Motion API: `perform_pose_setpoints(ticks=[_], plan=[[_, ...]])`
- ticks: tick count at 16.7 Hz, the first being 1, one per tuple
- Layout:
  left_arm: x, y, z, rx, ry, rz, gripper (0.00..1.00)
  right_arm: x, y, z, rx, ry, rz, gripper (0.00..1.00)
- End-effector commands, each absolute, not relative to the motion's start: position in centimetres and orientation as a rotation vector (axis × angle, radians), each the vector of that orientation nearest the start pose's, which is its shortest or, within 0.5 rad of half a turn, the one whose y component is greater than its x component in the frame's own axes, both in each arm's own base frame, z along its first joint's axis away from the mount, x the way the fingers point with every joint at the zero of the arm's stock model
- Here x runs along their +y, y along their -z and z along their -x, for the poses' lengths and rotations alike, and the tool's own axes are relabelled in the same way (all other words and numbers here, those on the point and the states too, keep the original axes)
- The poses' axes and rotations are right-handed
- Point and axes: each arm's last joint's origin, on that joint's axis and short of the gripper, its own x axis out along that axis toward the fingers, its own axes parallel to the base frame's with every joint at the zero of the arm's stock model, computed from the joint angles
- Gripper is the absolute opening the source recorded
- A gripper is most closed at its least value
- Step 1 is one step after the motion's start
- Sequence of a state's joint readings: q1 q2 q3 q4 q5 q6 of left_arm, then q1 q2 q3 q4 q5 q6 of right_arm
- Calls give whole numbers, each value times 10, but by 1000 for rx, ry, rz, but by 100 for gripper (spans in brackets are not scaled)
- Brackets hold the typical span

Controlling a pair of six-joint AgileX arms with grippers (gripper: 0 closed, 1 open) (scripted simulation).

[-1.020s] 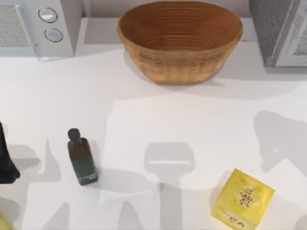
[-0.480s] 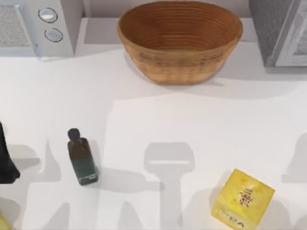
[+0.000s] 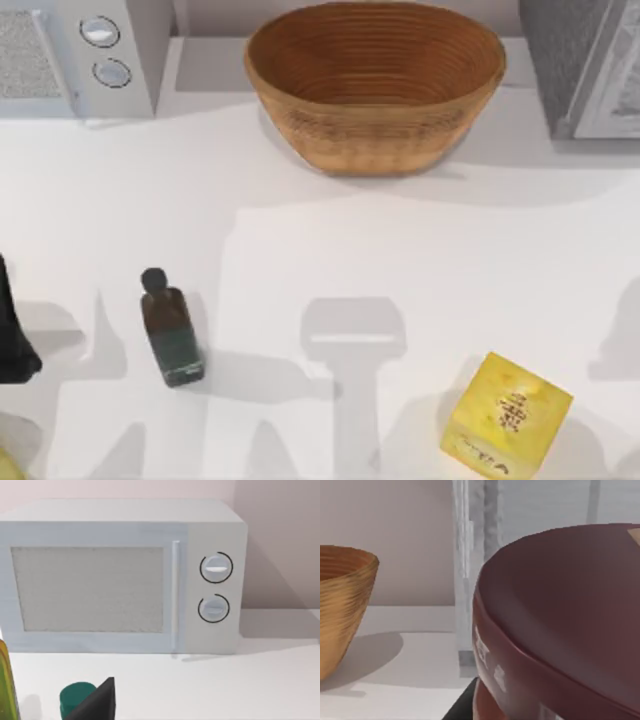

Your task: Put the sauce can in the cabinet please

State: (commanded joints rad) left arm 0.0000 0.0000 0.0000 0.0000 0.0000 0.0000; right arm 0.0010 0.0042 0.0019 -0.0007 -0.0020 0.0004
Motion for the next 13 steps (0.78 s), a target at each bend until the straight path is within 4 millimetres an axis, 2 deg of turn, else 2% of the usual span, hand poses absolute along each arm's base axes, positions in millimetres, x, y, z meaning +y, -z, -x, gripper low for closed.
perform_pose_setpoints(ticks=[3,6,10,13], plan=[[-1,-160,-106,0,0,0,100,0,-175,-106,18,-5,-3,0],[-1,-160,-106,0,0,0,100,2,-214,-108,36,-11,-8,0],[-1,-160,-106,0,0,0,100,6,-300,-120,31,-5,-18,0],[-1,-160,-106,0,0,0,100,10,-371,-140,22,17,-27,0]])
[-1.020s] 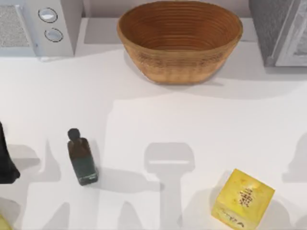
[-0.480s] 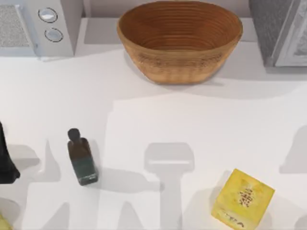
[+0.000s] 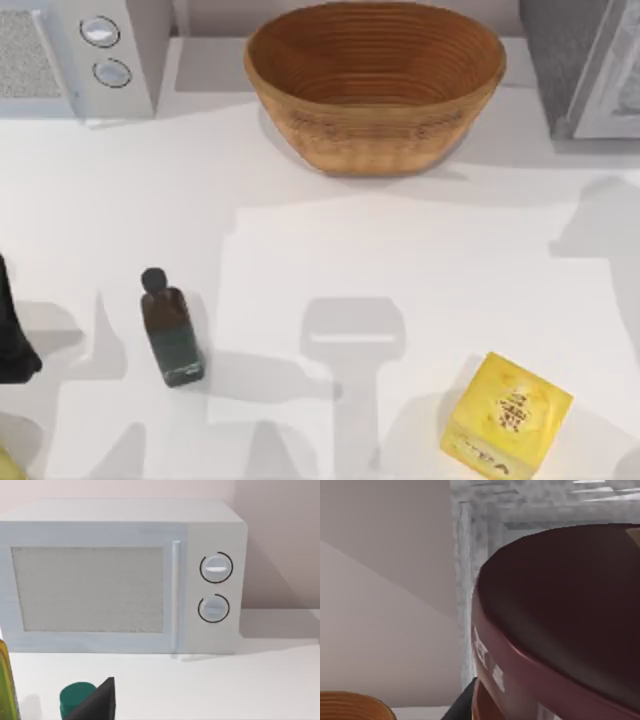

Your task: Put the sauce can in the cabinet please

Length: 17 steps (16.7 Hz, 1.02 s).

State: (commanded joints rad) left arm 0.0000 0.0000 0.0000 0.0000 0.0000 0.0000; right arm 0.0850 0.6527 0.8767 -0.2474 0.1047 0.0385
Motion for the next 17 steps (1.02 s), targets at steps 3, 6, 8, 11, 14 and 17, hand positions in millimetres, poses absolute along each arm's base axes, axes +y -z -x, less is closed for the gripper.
perform_pose_setpoints(ticks=[3,6,8,11,14,17], plan=[[-1,-160,-106,0,0,0,100,15,-432,-168,21,42,-32,0],[-1,-160,-106,0,0,0,100,24,-478,-200,21,49,-27,0],[-1,-160,-106,0,0,0,100,30,-501,-218,16,42,-21,0],[-1,-160,-106,0,0,0,100,41,-522,-237,7,18,-9,0],[-1,-160,-106,0,0,0,100,47,-530,-246,3,-2,-1,0],[-1,-160,-106,0,0,0,100,48,-530,-246,3,-3,0,0]])
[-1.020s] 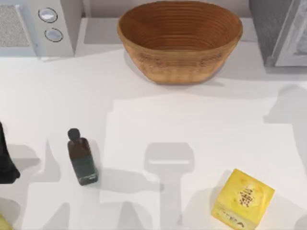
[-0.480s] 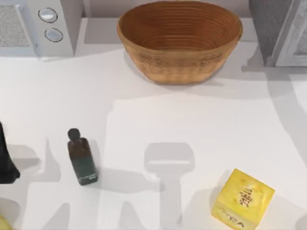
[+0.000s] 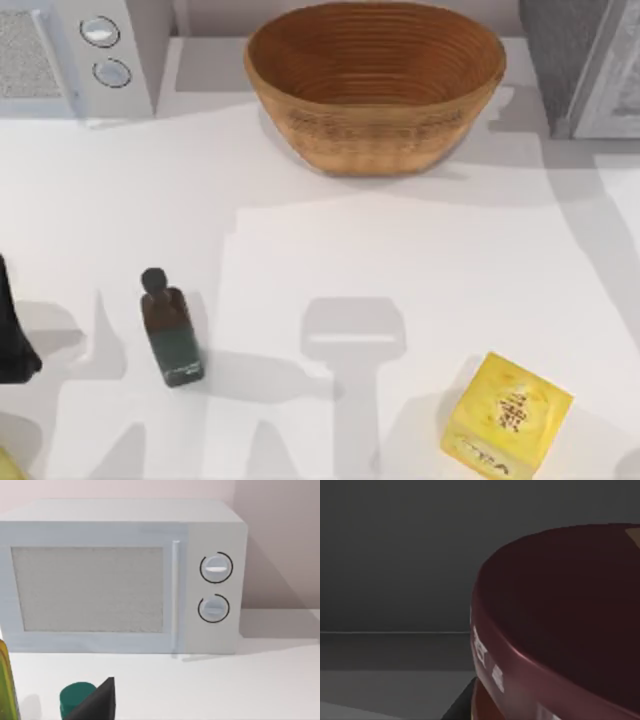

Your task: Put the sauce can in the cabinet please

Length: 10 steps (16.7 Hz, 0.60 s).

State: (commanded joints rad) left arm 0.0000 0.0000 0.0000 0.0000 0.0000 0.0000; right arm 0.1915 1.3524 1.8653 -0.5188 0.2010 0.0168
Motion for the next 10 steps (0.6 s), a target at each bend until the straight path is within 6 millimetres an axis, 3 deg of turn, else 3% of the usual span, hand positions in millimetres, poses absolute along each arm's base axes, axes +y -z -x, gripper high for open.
perform_pose_setpoints(ticks=[3,6,10], plan=[[-1,-160,-106,0,0,0,100,47,-529,-247,8,0,-3,0],[-1,-160,-106,0,0,0,100,45,-533,-263,-3,9,-5,0],[-1,-160,-106,0,0,0,100,49,-531,-320,-3,4,-7,0]])
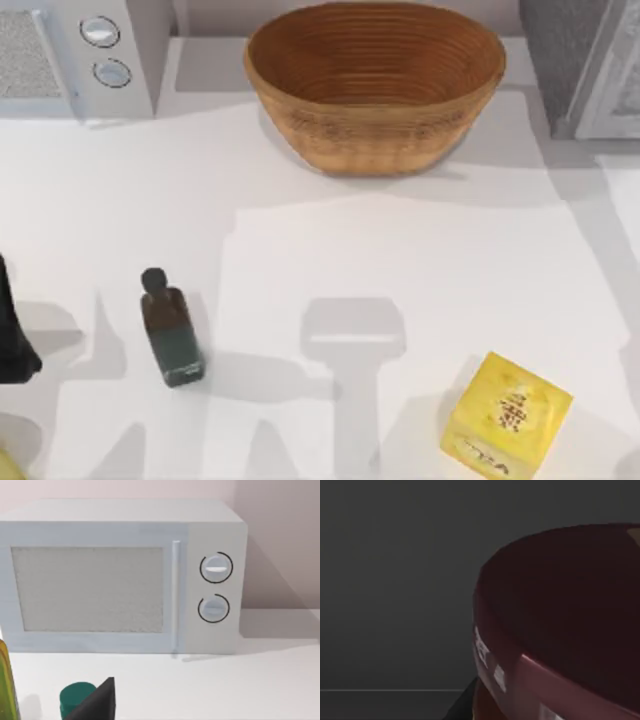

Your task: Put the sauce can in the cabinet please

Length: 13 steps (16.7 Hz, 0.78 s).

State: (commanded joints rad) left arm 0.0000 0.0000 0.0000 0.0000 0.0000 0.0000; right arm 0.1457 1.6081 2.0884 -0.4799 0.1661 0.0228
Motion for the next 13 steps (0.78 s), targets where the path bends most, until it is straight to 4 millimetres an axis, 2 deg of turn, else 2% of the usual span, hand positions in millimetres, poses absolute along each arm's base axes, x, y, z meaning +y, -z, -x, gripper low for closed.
perform_pose_setpoints(ticks=[3,5,7,11,13], plan=[[-1,-160,-106,0,0,0,100,49,-512,-371,33,13,-3,0],[-1,-160,-106,0,0,0,100,48,-512,-388,6,2,-2,0],[-1,-160,-106,0,0,0,100,45,-510,-396,2,1,-3,0],[-1,-160,-106,0,0,0,100,45,-509,-396,5,1,-3,0],[-1,-160,-106,0,0,0,100,45,-509,-396,5,1,-3,15]])
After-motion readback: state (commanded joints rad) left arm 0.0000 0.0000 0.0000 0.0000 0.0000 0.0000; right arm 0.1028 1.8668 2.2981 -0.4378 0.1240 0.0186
